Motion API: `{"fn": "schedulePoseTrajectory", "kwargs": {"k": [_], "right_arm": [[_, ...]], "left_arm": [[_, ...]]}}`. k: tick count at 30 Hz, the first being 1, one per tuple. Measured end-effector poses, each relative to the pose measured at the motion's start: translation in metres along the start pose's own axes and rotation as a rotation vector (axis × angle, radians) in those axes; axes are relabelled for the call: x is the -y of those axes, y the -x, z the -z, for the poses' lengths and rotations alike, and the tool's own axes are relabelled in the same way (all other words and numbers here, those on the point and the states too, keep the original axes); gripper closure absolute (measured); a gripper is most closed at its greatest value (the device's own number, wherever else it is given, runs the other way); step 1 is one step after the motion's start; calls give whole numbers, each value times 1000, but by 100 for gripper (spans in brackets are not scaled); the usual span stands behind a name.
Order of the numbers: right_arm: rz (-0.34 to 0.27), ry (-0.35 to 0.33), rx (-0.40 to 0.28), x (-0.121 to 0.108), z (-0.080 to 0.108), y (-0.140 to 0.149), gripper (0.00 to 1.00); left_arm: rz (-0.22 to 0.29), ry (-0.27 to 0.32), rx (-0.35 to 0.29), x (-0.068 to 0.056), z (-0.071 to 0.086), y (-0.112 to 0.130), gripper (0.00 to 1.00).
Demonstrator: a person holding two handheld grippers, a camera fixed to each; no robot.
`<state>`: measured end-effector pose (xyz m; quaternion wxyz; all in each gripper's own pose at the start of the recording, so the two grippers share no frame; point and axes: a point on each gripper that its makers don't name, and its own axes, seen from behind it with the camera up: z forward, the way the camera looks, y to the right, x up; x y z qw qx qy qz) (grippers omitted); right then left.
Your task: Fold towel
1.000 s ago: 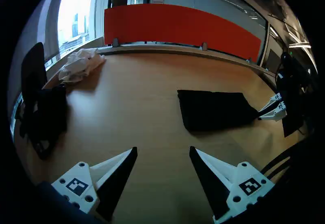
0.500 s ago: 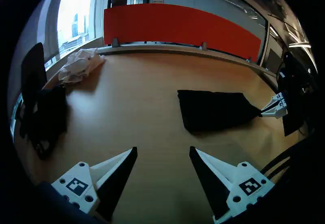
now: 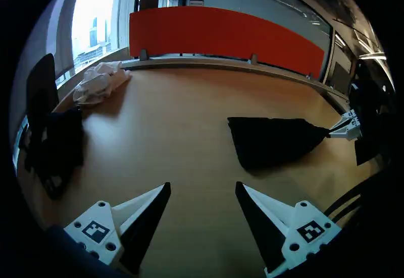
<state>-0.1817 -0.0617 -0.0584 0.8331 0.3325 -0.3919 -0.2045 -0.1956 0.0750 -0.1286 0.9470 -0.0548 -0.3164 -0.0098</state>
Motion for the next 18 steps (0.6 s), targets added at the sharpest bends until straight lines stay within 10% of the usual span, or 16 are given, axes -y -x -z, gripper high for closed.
{"fn": "schedulePoseTrajectory", "kwargs": {"k": [18], "right_arm": [[72,-9,-56,5,6,-49,99]], "left_arm": [[-5,2,-16,-2,6,-2,5]]}}
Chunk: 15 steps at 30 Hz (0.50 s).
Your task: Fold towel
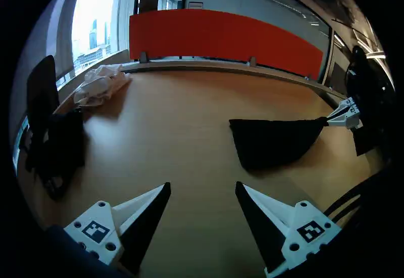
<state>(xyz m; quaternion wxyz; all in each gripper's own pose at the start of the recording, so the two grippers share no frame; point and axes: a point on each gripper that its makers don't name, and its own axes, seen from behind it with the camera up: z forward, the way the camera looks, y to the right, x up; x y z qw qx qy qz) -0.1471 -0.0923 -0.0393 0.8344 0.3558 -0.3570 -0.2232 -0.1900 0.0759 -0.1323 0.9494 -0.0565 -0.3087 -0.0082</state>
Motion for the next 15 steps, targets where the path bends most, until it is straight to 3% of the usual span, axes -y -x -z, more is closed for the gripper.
{"fn": "schedulePoseTrajectory", "kwargs": {"k": [8,15], "right_arm": [[85,-44,-36,12,-14,-41,98],[172,-122,-57,37,-38,-80,99]], "left_arm": [[9,-9,-8,0,6,0,5],[26,-23,-19,4,14,1,5]]}}
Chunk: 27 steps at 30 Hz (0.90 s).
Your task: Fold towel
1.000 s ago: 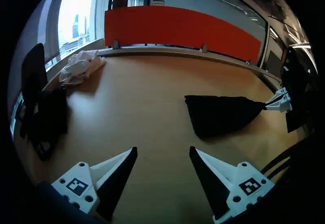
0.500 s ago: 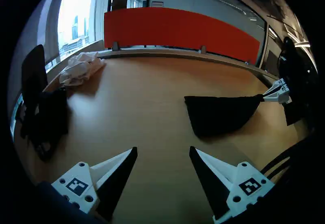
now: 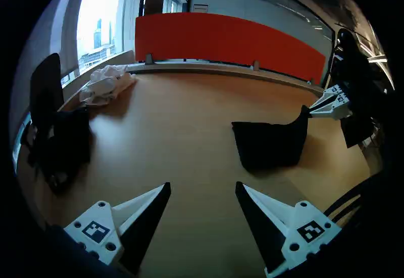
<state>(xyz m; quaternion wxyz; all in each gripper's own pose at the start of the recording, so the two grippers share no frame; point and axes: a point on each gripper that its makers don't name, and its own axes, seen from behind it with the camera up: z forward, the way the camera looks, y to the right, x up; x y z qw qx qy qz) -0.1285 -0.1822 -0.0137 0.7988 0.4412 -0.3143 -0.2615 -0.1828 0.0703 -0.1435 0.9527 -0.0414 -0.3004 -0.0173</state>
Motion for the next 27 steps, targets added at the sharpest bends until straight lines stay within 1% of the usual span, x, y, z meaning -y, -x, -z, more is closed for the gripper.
{"fn": "schedulePoseTrajectory", "kwargs": {"k": [5,11,14,18,20,22,27], "right_arm": [[68,-72,-3,22,-24,-24,99],[125,-169,5,59,-53,-42,99],[145,-211,13,76,-71,-44,99],[160,-252,39,93,-93,-37,99],[166,-266,50,98,-101,-33,99],[169,-272,59,101,-104,-30,99],[165,-276,67,103,-106,-27,97]], "left_arm": [[11,-15,-4,5,6,1,5],[23,-36,0,11,10,5,5],[29,-41,1,13,12,8,5],[36,-44,15,13,12,14,5],[36,-44,19,14,11,17,5],[34,-44,20,13,11,17,5],[33,-43,23,13,11,18,5]]}}
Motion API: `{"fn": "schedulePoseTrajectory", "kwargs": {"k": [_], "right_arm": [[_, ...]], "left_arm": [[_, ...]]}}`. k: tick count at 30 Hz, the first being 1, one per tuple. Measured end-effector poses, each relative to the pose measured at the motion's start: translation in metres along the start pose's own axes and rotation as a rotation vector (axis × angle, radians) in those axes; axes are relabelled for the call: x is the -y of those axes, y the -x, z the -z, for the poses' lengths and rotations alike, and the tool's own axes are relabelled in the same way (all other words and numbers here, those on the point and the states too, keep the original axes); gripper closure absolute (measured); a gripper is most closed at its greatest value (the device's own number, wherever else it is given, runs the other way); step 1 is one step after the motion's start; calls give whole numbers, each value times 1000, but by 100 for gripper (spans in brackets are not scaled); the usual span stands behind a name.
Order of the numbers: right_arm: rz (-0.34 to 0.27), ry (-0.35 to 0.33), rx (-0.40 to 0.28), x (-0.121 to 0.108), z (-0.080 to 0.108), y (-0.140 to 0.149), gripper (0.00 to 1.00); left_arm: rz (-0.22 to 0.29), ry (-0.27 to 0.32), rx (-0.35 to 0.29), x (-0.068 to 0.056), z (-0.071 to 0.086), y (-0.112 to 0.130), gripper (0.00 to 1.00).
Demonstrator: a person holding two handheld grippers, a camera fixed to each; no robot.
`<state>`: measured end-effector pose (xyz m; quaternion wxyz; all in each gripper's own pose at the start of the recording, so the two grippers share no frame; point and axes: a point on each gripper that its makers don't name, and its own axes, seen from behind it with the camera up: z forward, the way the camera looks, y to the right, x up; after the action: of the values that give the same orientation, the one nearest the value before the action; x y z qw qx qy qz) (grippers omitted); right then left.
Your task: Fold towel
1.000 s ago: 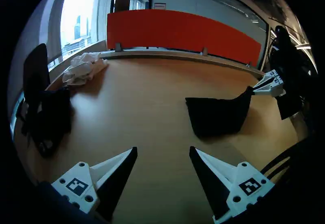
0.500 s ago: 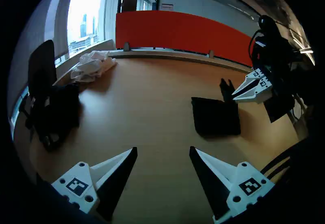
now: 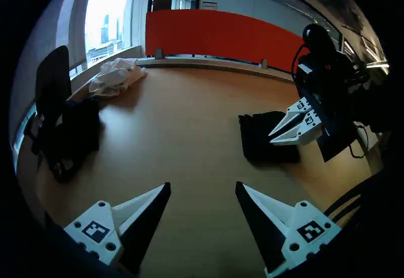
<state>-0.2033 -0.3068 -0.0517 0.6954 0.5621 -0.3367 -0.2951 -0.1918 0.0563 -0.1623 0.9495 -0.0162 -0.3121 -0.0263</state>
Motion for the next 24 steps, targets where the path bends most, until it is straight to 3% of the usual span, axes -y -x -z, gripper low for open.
{"fn": "schedulePoseTrajectory", "kwargs": {"k": [6,14,24], "right_arm": [[-22,-9,-2,0,0,1,87],[-26,-25,-11,3,4,1,43],[-58,18,-23,2,14,9,39]], "left_arm": [[1,-2,1,0,0,0,5],[3,-5,1,0,2,2,5],[10,-6,0,0,3,2,5]]}}
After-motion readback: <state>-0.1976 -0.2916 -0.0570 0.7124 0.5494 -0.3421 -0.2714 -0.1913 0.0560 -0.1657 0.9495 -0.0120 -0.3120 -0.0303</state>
